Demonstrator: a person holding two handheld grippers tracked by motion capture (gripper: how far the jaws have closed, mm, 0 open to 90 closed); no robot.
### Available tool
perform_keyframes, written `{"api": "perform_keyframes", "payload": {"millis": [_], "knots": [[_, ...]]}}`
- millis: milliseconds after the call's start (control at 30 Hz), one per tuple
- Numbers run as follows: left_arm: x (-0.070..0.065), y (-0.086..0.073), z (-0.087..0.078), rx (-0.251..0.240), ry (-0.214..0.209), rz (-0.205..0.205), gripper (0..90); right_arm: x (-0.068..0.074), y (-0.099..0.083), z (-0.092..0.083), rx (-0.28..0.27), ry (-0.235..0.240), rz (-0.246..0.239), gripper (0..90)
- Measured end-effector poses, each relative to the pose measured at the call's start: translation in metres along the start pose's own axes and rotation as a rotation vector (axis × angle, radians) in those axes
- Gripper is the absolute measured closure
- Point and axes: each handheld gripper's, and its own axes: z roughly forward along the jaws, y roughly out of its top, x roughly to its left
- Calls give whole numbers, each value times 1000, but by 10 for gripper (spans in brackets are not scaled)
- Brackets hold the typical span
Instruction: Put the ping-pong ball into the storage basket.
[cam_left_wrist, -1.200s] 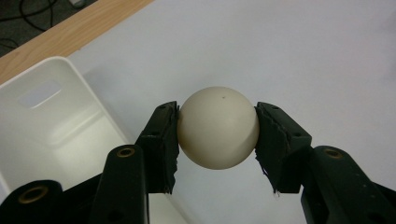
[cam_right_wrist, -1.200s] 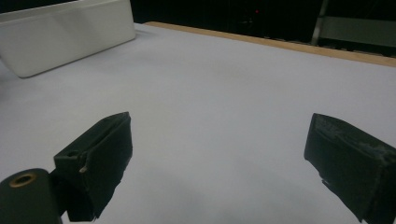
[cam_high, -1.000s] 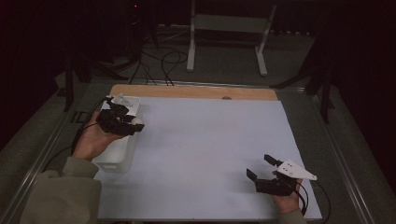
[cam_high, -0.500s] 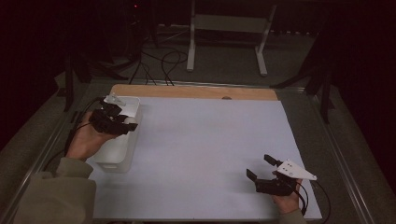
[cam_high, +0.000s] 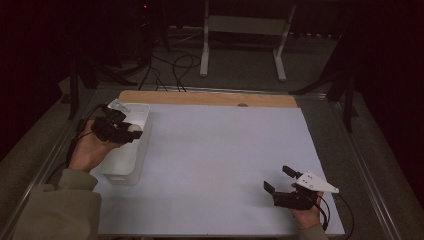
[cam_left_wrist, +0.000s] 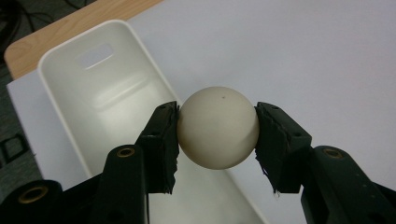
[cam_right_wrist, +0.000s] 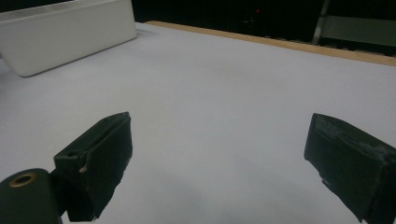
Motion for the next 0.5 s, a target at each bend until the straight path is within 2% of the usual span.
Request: {"api": "perform_keyframes", "payload": {"millis": [233, 500], "knots": [[3, -2, 2, 14, 41, -23, 516, 0, 0, 0, 0, 0, 2, 72], [4, -4, 6, 23, 65, -33, 516, 0, 0, 0, 0, -3, 0, 72]]}}
